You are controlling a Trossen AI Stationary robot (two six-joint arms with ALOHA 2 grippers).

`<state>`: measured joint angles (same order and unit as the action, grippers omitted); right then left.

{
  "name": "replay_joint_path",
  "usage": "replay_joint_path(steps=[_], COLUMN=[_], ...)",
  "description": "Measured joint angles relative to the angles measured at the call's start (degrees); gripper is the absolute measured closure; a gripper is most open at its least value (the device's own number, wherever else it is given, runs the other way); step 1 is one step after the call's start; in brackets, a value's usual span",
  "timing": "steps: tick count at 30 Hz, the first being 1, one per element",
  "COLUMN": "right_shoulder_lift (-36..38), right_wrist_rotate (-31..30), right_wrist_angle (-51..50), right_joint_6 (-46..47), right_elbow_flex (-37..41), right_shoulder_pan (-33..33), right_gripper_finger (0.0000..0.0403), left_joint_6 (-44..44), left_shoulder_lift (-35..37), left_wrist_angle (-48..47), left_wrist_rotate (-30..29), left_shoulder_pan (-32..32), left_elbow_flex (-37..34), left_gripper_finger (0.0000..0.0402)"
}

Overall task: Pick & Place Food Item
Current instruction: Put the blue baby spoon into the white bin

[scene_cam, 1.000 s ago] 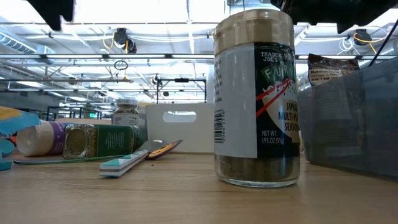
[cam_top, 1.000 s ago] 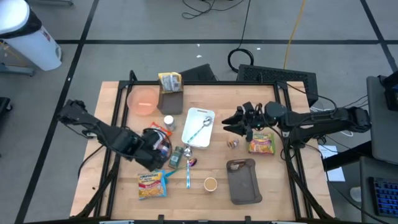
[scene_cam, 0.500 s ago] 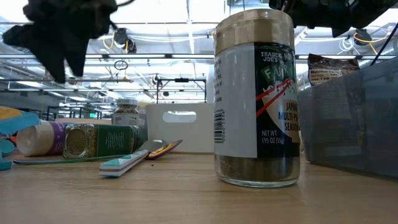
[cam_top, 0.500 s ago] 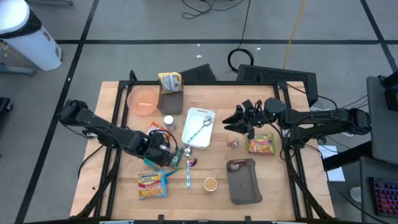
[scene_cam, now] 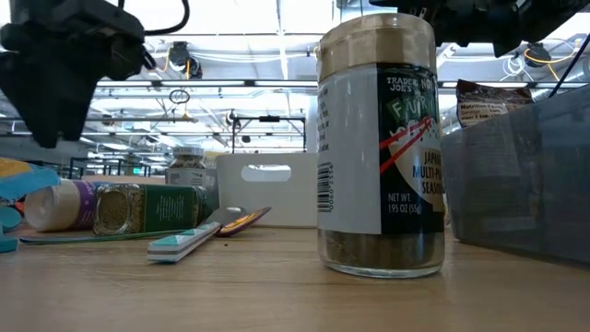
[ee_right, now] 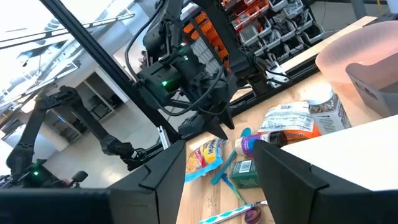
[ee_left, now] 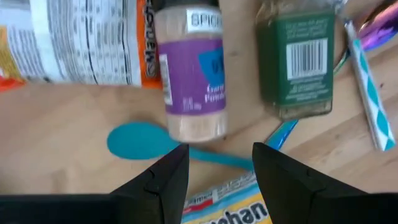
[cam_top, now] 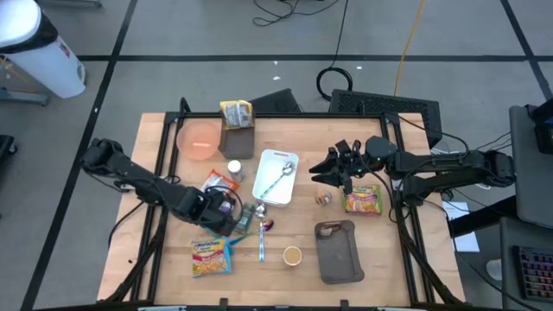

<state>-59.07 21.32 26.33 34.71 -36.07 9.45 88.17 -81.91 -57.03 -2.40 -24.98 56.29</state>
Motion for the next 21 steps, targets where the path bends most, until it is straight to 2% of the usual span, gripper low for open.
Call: replay_joint_path(steps=[5, 11, 17, 21], right_shoulder_lift=[0.00, 0.00, 0.00, 0.00], right_wrist_rotate=[0.02, 0.03, 0.09, 0.07], right_wrist_angle=[0.00, -0.01, 0.00, 0.00], right_joint_6=[0.01, 0.17, 0.67, 1.28], right_elbow_flex=[0.00, 0.00, 0.00, 0.00], right_shoulder_pan=[0.00, -0.04, -0.07, -0.07], right_gripper_finger=[0.0222, 0.0222, 0.0222, 0.0222], left_joint_6=[2.64, 1.25, 1.15, 3.02], left_shoulder_lift=[0.12, 1.43, 8.60, 15.66], left_wrist_angle=[-1.62, -1.60, -1.61, -0.55], left_wrist_rotate=[2.19, 6.32, 6.69, 4.36], left_shoulder_pan=[-2.12, -3.90, -4.02, -4.04], left_elbow_flex=[-2.09, -5.96, -10.49, -14.24], left_gripper_finger=[0.0215, 0.0215, 0.0215, 0.0215])
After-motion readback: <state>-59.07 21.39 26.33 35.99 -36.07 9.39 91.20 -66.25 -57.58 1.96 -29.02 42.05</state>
